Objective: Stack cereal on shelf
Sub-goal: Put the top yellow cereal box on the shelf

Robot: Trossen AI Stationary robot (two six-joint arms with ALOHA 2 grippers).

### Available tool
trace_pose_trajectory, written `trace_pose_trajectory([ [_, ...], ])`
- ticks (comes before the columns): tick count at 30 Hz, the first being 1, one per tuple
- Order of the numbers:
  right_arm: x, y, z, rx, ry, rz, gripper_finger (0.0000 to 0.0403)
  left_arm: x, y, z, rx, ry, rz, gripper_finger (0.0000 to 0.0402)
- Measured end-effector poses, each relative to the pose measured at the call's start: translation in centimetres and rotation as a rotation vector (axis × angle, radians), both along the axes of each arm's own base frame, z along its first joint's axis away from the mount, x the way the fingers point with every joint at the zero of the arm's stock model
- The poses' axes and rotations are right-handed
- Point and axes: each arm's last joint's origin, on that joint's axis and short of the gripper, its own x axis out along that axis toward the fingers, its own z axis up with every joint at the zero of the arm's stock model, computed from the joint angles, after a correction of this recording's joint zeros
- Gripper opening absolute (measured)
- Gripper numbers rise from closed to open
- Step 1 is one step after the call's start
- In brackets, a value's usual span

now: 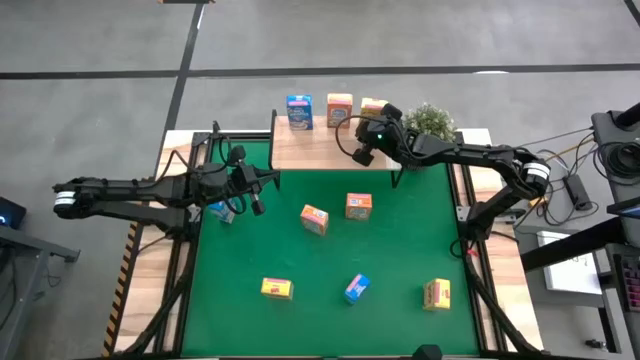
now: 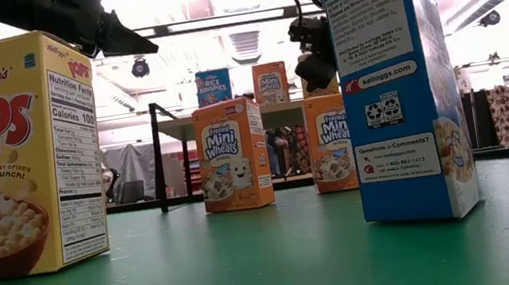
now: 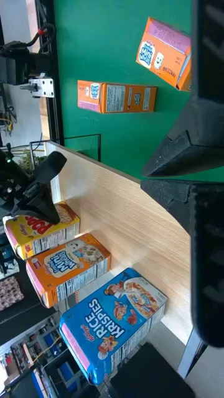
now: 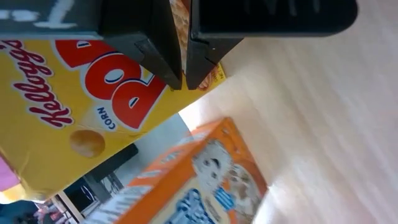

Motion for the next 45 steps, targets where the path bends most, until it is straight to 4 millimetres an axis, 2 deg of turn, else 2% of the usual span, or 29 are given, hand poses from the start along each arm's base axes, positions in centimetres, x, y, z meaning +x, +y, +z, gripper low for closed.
trace_pose_trajectory([
  [17,-0.8,-0.2,-0.8,0.000,0.163,-0.007,0.0013,0.0,0.0,-0.1,-0.001,0.007,0.000,0.0000],
  [37,-1.3,-0.9,-0.8,-0.003,0.166,-0.044,0.0013,0.0,0.0,-0.1,-0.001,0.007,0.000,0.0000],
  [45,-1.1,-0.6,-0.8,0.011,0.141,-0.045,0.0013,0.0,0.0,-0.1,-0.001,0.007,0.000,0.0000],
])
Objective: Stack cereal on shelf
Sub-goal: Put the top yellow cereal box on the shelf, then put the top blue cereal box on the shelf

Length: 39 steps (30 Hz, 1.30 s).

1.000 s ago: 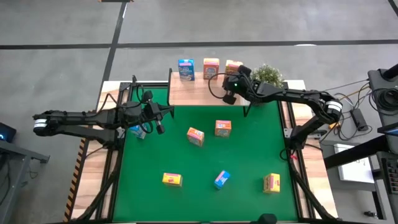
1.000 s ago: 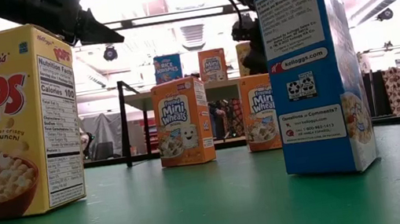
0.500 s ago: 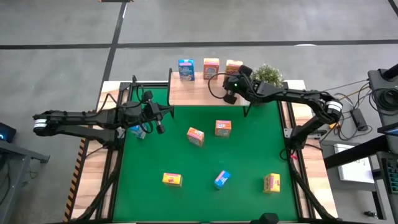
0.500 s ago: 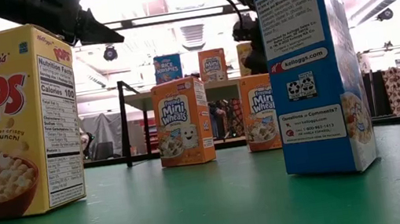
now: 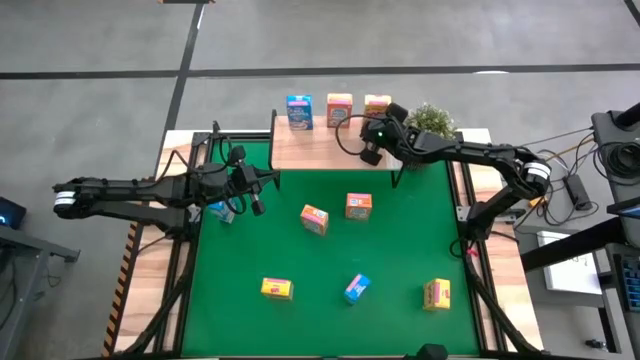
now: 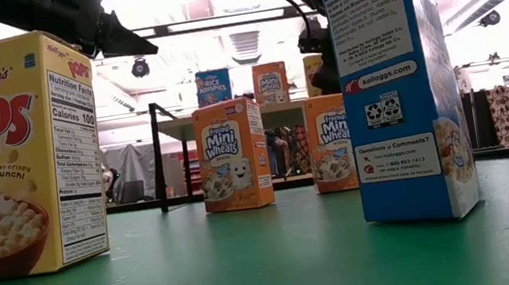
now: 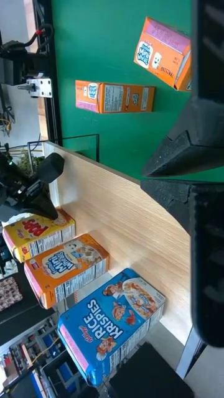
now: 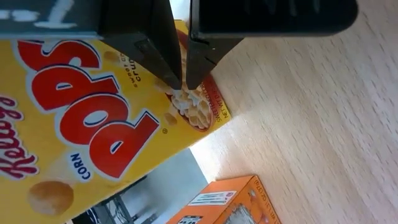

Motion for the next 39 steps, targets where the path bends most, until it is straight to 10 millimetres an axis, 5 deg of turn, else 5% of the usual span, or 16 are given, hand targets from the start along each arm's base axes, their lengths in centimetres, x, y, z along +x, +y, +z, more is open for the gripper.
trace_pose_trajectory([
  [6,0.8,2.7,1.2,0.003,-0.078,0.062,0.0013,0.0,0.0,0.0,0.000,0.000,0.000,0.0000],
  [14,0.7,8.8,3.6,0.033,-0.246,0.197,0.0013,0.0,0.0,0.0,-0.005,-0.003,0.001,0.0000],
  [21,0.0,14.2,2.8,0.046,-0.422,0.358,0.0013,0.0,0.0,0.0,-0.049,-0.026,0.013,0.0000],
  [30,-0.6,18.0,1.2,-0.163,-0.617,0.591,0.0013,0.4,-1.4,-0.2,-0.384,-0.112,-0.164,0.0000],
  [33,-0.6,18.2,1.2,-0.188,-0.619,0.633,0.0013,-0.1,-1.4,0.2,-0.605,-0.072,-0.061,0.0000],
  [39,-0.6,18.3,1.0,-0.176,-0.615,0.683,0.0013,-2.8,-1.8,0.5,-0.940,0.313,0.360,0.0000],
])
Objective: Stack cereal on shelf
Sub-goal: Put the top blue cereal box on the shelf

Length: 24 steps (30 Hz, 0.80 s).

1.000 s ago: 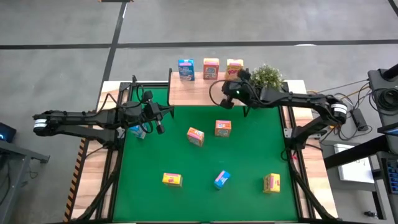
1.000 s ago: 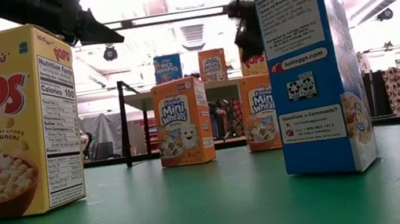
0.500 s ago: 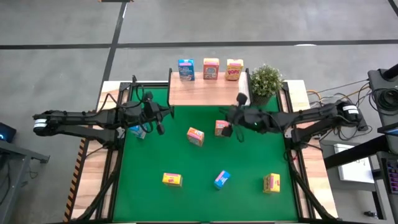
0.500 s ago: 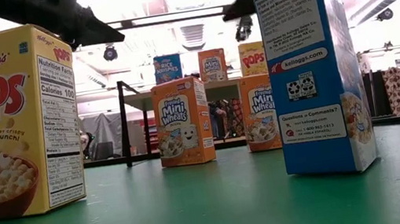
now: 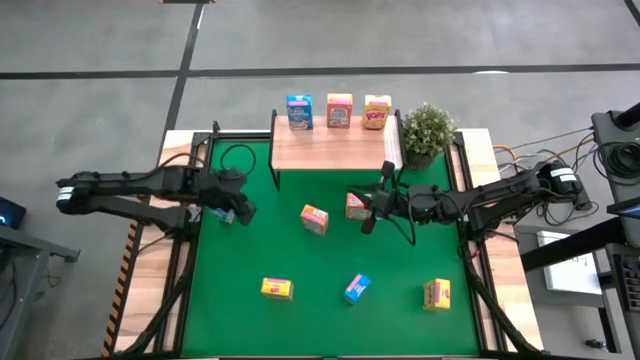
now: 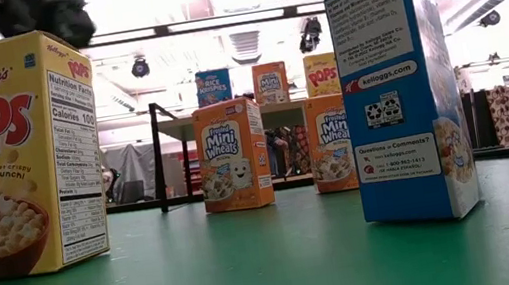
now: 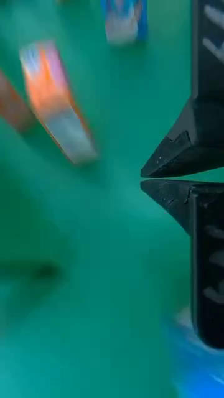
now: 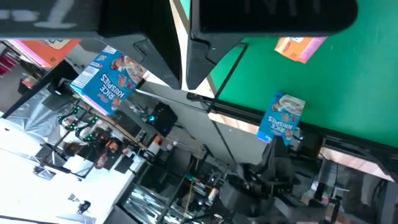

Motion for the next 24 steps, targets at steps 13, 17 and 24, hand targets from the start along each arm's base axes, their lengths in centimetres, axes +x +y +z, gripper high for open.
trace_pose_trajectory([
  [13,-0.1,0.0,-0.3,-0.045,0.024,0.017,0.0013,-3.3,-0.1,1.9,-0.022,0.355,0.212,0.0000],
  [17,-0.1,0.0,-0.1,-0.079,0.028,0.019,0.0013,-3.8,-0.1,1.4,-0.040,0.377,0.241,0.0017],
  [24,0.0,0.0,0.3,-0.118,0.052,0.017,0.0013,-4.2,-0.1,1.3,-0.041,0.396,0.281,0.0097],
])
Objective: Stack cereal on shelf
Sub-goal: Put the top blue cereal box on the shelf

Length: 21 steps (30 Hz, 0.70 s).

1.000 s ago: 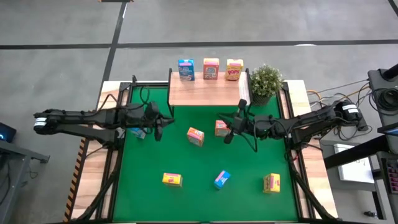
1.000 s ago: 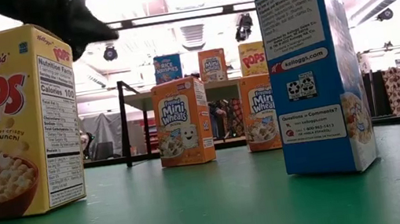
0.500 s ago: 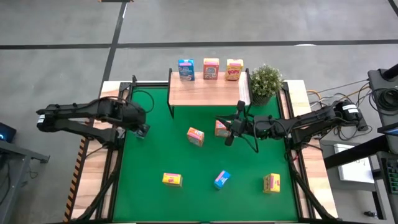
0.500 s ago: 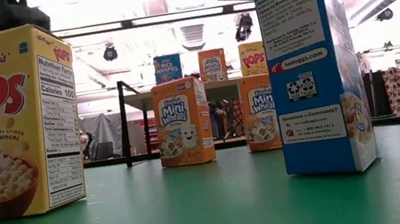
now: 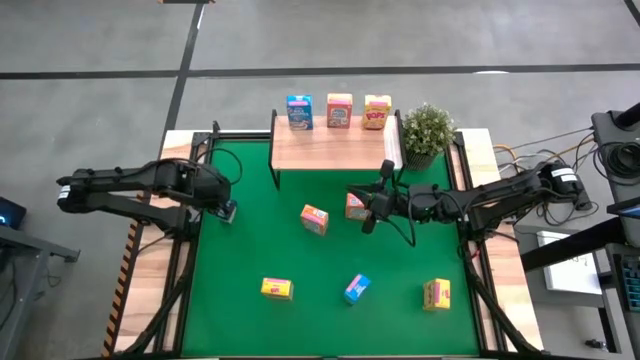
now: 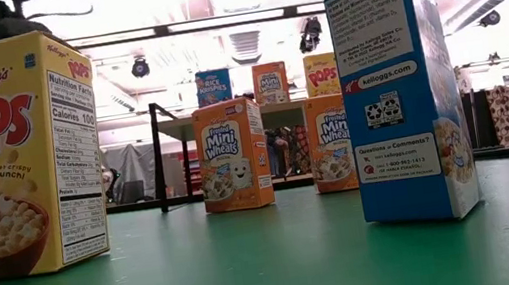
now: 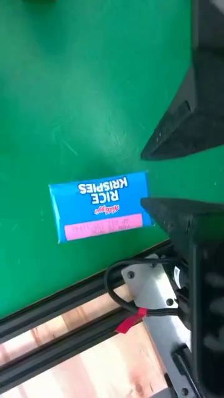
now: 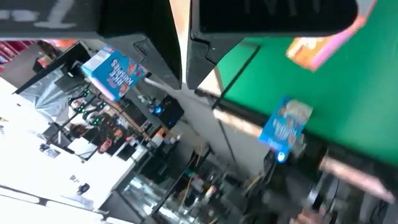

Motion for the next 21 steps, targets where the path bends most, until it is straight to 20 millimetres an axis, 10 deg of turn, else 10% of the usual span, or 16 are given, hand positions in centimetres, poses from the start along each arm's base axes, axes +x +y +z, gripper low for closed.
trace_pose_trajectory([
  [10,-1.4,-0.1,0.5,0.032,0.057,-0.003,0.0013,0.3,0.2,-1.2,0.072,0.024,0.028,0.0228],
  [21,-2.1,0.0,0.9,0.103,0.054,0.057,0.0013,0.8,0.4,-5.2,0.126,0.032,0.059,0.0242],
])
